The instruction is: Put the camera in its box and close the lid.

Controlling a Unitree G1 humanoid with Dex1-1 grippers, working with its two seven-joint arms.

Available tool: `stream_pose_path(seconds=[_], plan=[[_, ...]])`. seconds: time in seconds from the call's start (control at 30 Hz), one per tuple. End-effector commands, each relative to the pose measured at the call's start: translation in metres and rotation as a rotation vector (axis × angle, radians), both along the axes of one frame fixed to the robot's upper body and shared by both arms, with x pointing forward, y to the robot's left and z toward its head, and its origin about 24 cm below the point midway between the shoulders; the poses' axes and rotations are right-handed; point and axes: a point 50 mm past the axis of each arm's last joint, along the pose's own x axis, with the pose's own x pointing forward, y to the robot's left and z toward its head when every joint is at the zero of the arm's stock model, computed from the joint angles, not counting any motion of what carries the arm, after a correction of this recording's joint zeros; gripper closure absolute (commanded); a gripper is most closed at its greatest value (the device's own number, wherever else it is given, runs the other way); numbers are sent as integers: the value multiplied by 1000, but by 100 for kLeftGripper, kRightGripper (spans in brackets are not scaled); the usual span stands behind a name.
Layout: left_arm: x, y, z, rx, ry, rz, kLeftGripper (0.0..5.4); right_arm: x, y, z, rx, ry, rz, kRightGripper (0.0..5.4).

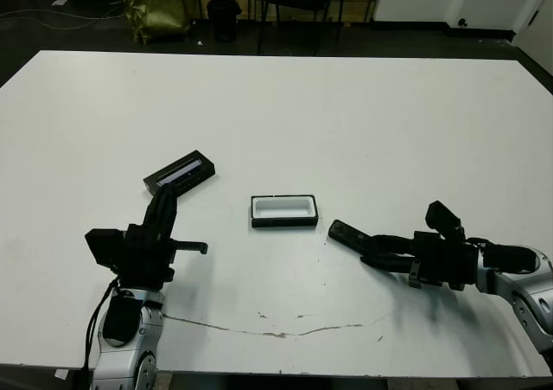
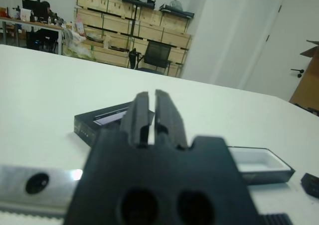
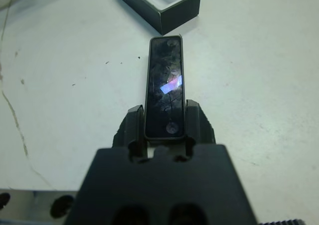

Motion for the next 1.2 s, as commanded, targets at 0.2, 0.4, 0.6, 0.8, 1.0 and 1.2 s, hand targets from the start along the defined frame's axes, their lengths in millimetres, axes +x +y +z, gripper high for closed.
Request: stream_pose_path(seconds=[0.2,0.4,0.6,0.8,1.0,1.2], plan=[[-3,3,-5,31,30,8,540,-17,-8,-23,82,105,-71,495],[-3,4,-5,40,21,4,540,10,-13,7,100,38,-108,500],[-6,2,-6,29,34,9,540,40,-1,42,90,-107,-17,500],[-8,1,-6,25,41,13,540,62,17,70,65,-105,55,500],[-10,-1,-7,47,28,15,540,80,41,86,34,-139,176,500],[-13,-2,-10,35,25,18,540,93,58,94,22,-169,251,500]])
